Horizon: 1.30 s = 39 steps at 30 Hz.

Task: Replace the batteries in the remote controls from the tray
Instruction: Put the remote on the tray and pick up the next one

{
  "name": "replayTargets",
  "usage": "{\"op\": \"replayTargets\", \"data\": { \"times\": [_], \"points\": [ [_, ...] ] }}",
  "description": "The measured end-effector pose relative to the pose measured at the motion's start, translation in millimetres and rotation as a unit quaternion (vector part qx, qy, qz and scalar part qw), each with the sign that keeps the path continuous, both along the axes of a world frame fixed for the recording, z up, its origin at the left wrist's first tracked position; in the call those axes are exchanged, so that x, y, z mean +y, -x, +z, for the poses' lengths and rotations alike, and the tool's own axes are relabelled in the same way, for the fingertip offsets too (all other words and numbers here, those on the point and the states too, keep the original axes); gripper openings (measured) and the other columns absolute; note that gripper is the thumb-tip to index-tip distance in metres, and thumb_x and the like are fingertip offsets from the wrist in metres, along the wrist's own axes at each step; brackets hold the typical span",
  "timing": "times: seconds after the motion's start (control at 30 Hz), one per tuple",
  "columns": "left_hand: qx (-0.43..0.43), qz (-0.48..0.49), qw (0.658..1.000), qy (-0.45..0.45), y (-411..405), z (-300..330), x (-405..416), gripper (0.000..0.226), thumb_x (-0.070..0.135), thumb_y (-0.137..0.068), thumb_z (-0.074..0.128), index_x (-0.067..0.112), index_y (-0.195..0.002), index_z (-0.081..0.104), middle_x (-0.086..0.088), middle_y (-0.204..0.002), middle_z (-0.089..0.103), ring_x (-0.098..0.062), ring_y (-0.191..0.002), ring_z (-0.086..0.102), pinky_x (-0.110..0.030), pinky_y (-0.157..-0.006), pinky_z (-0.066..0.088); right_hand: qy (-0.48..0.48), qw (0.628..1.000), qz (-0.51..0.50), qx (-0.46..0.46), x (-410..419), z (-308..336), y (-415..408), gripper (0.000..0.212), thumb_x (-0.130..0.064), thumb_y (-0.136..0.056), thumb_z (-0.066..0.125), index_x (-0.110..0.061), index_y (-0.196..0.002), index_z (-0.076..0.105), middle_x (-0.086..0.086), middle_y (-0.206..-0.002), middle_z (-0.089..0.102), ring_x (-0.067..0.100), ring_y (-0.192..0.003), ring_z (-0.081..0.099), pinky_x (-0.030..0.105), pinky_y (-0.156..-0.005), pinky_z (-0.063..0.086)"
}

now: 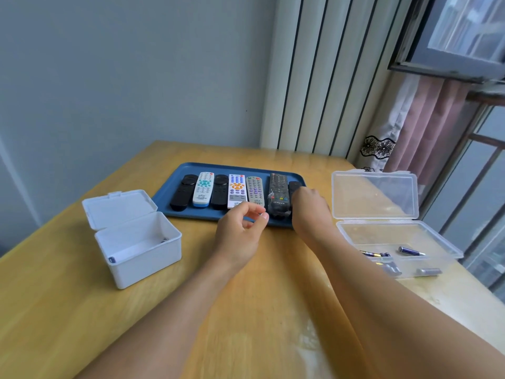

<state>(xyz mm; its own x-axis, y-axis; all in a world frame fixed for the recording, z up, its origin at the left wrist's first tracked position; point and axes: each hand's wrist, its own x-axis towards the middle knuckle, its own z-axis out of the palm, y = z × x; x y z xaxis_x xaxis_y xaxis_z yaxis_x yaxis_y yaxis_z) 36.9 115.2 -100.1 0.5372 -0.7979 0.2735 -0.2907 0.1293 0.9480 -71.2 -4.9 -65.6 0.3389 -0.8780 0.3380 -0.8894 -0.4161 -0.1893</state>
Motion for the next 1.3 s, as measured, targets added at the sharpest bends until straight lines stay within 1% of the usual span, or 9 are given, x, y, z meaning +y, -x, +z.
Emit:
{"op": "replayTargets", "data": {
  "times": [0.2, 0.33, 0.5, 0.6, 0.67, 0.77, 1.07, 1.17, 1.3],
  "points": [
    [0.002, -0.002, 1.000, -0.005, 1, 3, 2, 0.008, 0.026, -0.096, 0.061, 0.026, -0.095, 0.069, 0.002, -0.093, 0.068, -0.020, -0.082, 0.064, -0.043, -0.074, 0.057, 0.011, 0.994, 0.012, -0.108, -5, -10, -4, 0.013, -0.006, -0.086, 0.047, -0.012, -0.092, 0.058, 0.002, -0.094, 0.046, 0.028, -0.093, 0.045, 0.034, -0.071, 0.039],
    [0.005, -0.002, 1.000, -0.006, 0, 2, 1, 0.010, 0.026, -0.097, 0.059, 0.026, -0.096, 0.069, 0.001, -0.094, 0.068, -0.025, -0.087, 0.064, -0.046, -0.074, 0.057, -0.022, 0.996, 0.037, -0.074, -13, -15, -5, 0.024, -0.005, -0.086, 0.049, -0.014, -0.102, 0.064, 0.006, -0.101, 0.053, 0.031, -0.098, 0.051, 0.033, -0.073, 0.040],
    [0.011, -0.004, 1.000, -0.007, 1, 3, 2, 0.009, 0.028, -0.097, 0.061, 0.026, -0.094, 0.069, -0.013, -0.098, 0.069, -0.033, -0.086, 0.063, -0.047, -0.069, 0.056, -0.059, 0.996, 0.012, -0.062, -16, -16, -6, 0.023, 0.003, -0.081, 0.051, -0.014, -0.086, 0.066, 0.007, -0.087, 0.061, 0.028, -0.076, 0.052, 0.029, -0.062, 0.037],
    [0.010, -0.004, 1.000, -0.005, 0, 2, 1, 0.009, 0.029, -0.097, 0.061, 0.026, -0.093, 0.069, -0.015, -0.098, 0.069, -0.028, -0.077, 0.060, -0.048, -0.067, 0.056, -0.053, 0.997, -0.002, -0.062, -11, -16, -7, 0.016, 0.001, -0.080, 0.050, -0.012, -0.081, 0.058, 0.007, -0.090, 0.059, 0.030, -0.083, 0.054, 0.030, -0.063, 0.038],
    [0.010, -0.003, 1.000, -0.004, 0, 1, 1, 0.010, 0.029, -0.097, 0.061, 0.026, -0.093, 0.069, -0.016, -0.095, 0.068, -0.023, -0.074, 0.059, -0.049, -0.065, 0.056, -0.019, 0.996, -0.006, -0.085, -7, -16, -10, 0.009, -0.009, -0.085, 0.050, -0.011, -0.085, 0.059, 0.009, -0.099, 0.059, 0.033, -0.097, 0.055, 0.034, -0.070, 0.042],
    [0.010, -0.004, 1.000, -0.002, 0, 2, 1, 0.010, 0.029, -0.097, 0.060, 0.026, -0.093, 0.069, -0.003, -0.091, 0.069, -0.028, -0.080, 0.063, -0.047, -0.069, 0.056, 0.000, 0.996, -0.014, -0.087, -2, -14, -22, 0.035, -0.038, -0.092, 0.049, -0.007, -0.099, 0.063, 0.011, -0.108, 0.060, 0.034, -0.106, 0.053, 0.040, -0.083, 0.048],
    [0.014, -0.008, 1.000, -0.004, 0, 4, 4, 0.011, 0.030, -0.098, 0.059, 0.028, -0.094, 0.069, 0.008, -0.092, 0.067, -0.026, -0.083, 0.063, -0.044, -0.069, 0.056, -0.166, 0.980, -0.015, -0.109, -10, 9, -42, 0.050, -0.053, -0.074, 0.078, -0.011, -0.096, 0.063, 0.005, -0.091, 0.067, 0.024, -0.079, 0.068, 0.029, -0.055, 0.048],
    [0.017, -0.008, 1.000, -0.006, 0, 4, 5, 0.011, 0.030, -0.098, 0.059, 0.028, -0.095, 0.069, 0.009, -0.092, 0.067, -0.026, -0.084, 0.064, -0.044, -0.070, 0.056, -0.197, 0.974, -0.017, -0.114, -11, 12, -43, 0.041, -0.042, -0.076, 0.082, -0.008, -0.091, 0.065, 0.010, -0.088, 0.071, 0.027, -0.080, 0.071, 0.031, -0.059, 0.055],
    [0.015, -0.008, 1.000, -0.002, -1, 4, 4, 0.010, 0.030, -0.098, 0.059, 0.030, -0.096, 0.068, 0.010, -0.093, 0.067, -0.023, -0.086, 0.065, -0.042, -0.072, 0.056, -0.192, 0.964, -0.026, -0.182, -10, 12, -41, 0.021, -0.016, -0.084, 0.066, -0.009, -0.071, 0.051, 0.009, -0.073, 0.063, 0.024, -0.061, 0.062, 0.027, -0.047, 0.046]
  ]
}}
